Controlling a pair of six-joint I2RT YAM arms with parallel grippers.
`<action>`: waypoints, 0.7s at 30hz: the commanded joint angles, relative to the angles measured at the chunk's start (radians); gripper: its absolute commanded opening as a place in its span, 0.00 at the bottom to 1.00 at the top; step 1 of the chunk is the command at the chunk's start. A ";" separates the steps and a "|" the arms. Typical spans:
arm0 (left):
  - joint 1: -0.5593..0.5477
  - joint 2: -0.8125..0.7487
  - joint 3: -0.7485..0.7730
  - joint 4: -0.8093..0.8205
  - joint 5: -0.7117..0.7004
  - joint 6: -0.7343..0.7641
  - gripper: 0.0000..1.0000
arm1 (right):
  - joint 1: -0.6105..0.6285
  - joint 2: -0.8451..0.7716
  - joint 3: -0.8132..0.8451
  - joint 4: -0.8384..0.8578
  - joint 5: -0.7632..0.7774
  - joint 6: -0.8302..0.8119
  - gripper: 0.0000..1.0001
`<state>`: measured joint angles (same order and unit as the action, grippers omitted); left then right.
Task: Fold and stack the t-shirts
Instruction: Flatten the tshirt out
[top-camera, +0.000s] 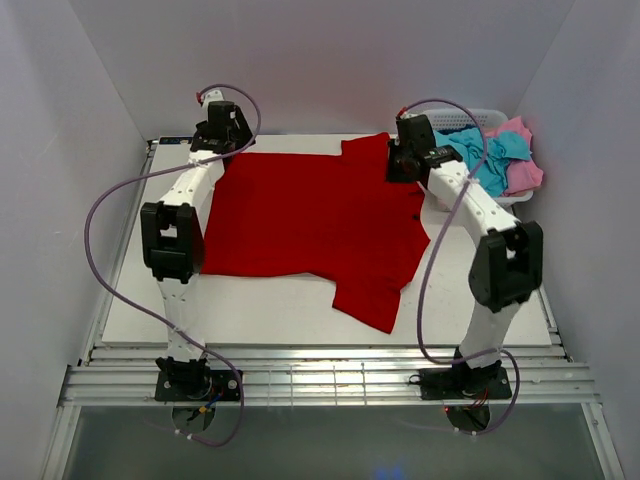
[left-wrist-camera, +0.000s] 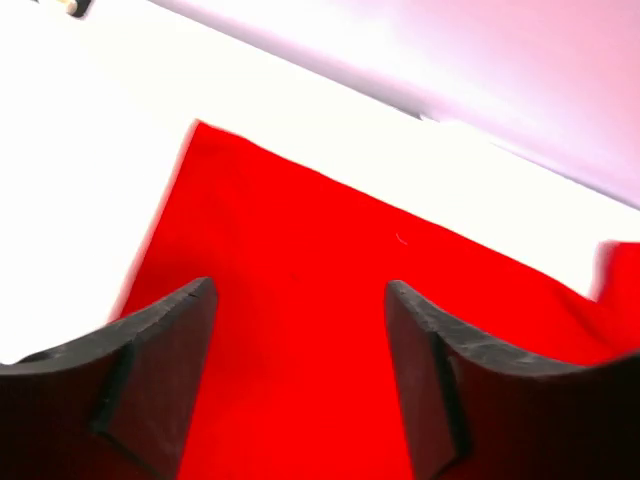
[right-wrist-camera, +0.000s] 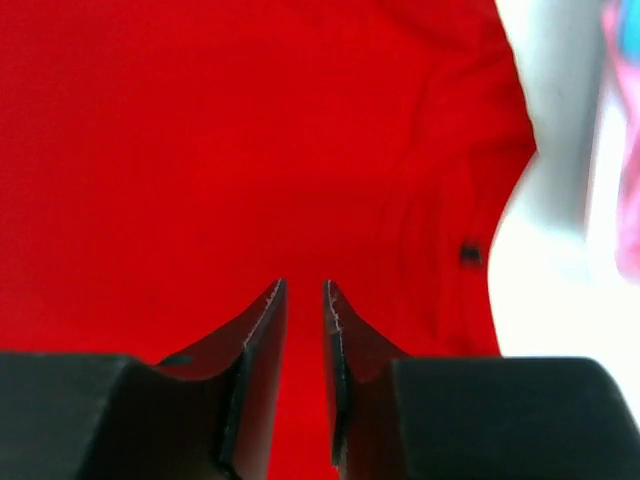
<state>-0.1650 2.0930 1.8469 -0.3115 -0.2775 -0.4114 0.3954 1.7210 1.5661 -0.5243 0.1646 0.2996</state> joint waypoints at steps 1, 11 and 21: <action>0.044 0.116 0.121 -0.078 0.000 0.086 0.82 | -0.061 0.243 0.220 0.004 -0.131 -0.085 0.29; 0.078 0.363 0.333 -0.006 0.005 0.236 0.83 | -0.213 0.724 0.720 0.064 -0.312 -0.087 0.61; 0.081 0.368 0.276 0.183 -0.028 0.293 0.81 | -0.256 0.772 0.740 0.188 -0.309 -0.111 0.67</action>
<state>-0.0853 2.5229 2.1231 -0.2207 -0.2852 -0.1509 0.1246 2.4809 2.2673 -0.4065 -0.1318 0.2161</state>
